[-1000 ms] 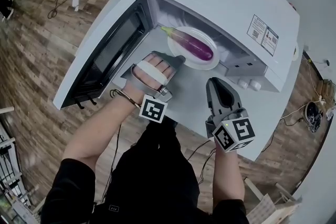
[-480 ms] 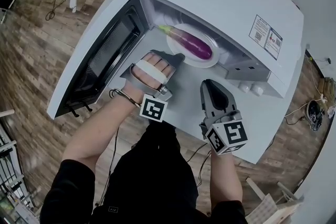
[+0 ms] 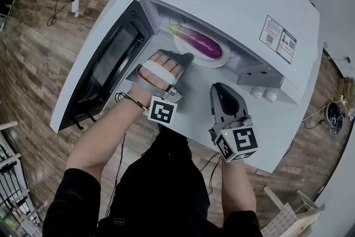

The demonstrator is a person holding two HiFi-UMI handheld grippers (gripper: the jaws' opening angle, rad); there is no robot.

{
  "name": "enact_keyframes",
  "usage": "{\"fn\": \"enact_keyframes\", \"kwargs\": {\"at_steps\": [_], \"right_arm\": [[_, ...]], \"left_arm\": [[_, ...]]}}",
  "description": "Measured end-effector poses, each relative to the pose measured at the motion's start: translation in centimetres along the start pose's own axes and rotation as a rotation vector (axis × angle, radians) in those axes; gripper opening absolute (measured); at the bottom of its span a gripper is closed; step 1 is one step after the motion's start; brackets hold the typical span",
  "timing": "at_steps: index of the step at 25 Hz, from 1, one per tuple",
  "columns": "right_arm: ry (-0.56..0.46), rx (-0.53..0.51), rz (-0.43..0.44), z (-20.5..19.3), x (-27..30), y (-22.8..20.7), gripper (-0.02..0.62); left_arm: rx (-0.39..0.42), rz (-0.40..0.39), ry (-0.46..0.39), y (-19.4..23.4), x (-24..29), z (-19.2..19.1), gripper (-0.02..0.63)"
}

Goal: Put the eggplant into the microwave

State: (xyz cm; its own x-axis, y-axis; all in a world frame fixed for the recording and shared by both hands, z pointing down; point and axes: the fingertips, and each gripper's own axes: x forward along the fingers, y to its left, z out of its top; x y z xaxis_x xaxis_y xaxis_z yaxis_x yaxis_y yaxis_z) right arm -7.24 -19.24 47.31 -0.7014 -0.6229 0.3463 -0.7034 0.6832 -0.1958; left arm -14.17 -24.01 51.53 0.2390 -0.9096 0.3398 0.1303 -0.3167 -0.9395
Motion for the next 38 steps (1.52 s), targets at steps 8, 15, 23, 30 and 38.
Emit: {"fn": "enact_keyframes", "kwargs": {"at_steps": [8,15,23,30,38], "right_arm": [[-0.007,-0.022,0.004,0.4,0.1,-0.2,0.040],[-0.005,-0.017,0.005,0.4,0.0,-0.3,0.040],[-0.008,-0.009,0.004,0.4,-0.4,-0.5,0.040],[-0.003,0.001,-0.005,-0.1,-0.9,-0.5,0.040],[-0.005,0.017,-0.004,-0.2,-1.0,-0.1,0.040]], "left_arm": [[-0.012,-0.023,0.006,0.4,1.5,-0.2,0.017],[-0.003,-0.028,0.006,0.7,2.5,0.0,0.017],[-0.006,-0.058,0.017,1.1,3.4,0.3,0.018],[0.015,-0.090,0.045,1.2,4.3,-0.1,0.018],[0.031,-0.102,0.015,1.0,3.3,0.6,0.082]]}}
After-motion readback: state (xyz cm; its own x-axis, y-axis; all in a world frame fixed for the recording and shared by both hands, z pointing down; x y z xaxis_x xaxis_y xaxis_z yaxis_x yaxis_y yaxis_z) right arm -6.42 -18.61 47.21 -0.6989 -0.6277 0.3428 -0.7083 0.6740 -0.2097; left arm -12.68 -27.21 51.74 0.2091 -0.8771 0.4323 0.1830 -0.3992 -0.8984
